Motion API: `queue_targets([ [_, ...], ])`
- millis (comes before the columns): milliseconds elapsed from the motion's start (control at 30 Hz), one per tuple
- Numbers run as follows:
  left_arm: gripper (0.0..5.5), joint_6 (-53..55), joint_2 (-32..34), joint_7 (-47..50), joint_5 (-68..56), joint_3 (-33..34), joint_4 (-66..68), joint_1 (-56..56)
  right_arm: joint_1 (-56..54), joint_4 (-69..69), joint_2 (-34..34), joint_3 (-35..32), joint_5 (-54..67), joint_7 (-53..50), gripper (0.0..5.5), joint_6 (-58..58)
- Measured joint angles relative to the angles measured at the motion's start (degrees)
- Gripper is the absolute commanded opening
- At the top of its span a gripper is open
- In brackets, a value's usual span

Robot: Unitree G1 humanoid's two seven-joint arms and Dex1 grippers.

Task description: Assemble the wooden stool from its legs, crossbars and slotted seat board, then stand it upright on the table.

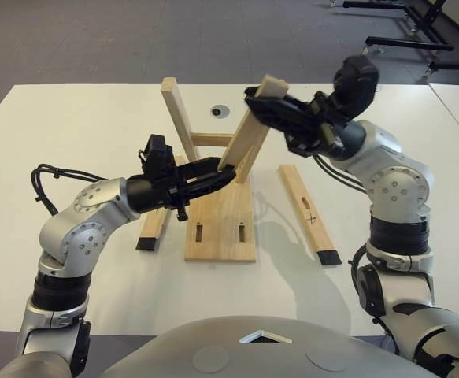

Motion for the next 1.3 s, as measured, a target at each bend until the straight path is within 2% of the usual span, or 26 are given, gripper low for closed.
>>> queue_targets([
  [67,1.55,-0.4,0.3,0.5,0.0,1.7,-0.4,2.8,0.7,1.4,-5.3,-4.3,0.8,0.7,0.39,1.9],
  [167,1.55,-3.4,-0.3,4.2,1.6,5.9,-0.6,5.3,8.5,1.2,-11.0,-6.4,1.6,2.8,0.39,5.7],
  [333,1.55,-11.6,-5.4,14.1,5.6,12.6,-2.2,7.1,16.0,0.6,-13.1,-8.1,-1.4,-2.9,0.39,7.4],
  [500,1.55,-18.0,-10.8,23.8,9.3,17.7,-8.2,14.0,18.6,-6.6,-4.6,-7.4,-6.9,-23.5,0.39,6.5],
  [667,1.55,-22.5,-14.5,28.6,11.8,20.1,-11.4,20.0,25.3,-15.5,-2.2,-4.8,-14.3,-33.9,0.39,4.9],
  [800,1.55,-26.3,-15.7,31.1,13.2,22.6,-11.3,21.1,30.0,-21.0,-2.9,-2.5,-24.0,-35.4,0.39,-2.4],
  [967,1.55,-29.3,-16.2,32.1,16.1,22.6,-8.1,20.7,35.0,-17.3,-1.8,-0.2,-32.7,-35.6,0.39,-10.8],
  [1067,1.55,-30.6,-16.2,32.5,16.8,22.6,-6.6,19.7,38.7,-16.7,-0.4,0.4,-34.6,-35.6,0.39,-13.2],
  [1300,1.55,-31.5,-15.1,32.3,16.8,23.0,-3.4,17.9,40.0,-13.3,3.9,-0.1,-35.9,-37.2,0.39,-19.3],
])
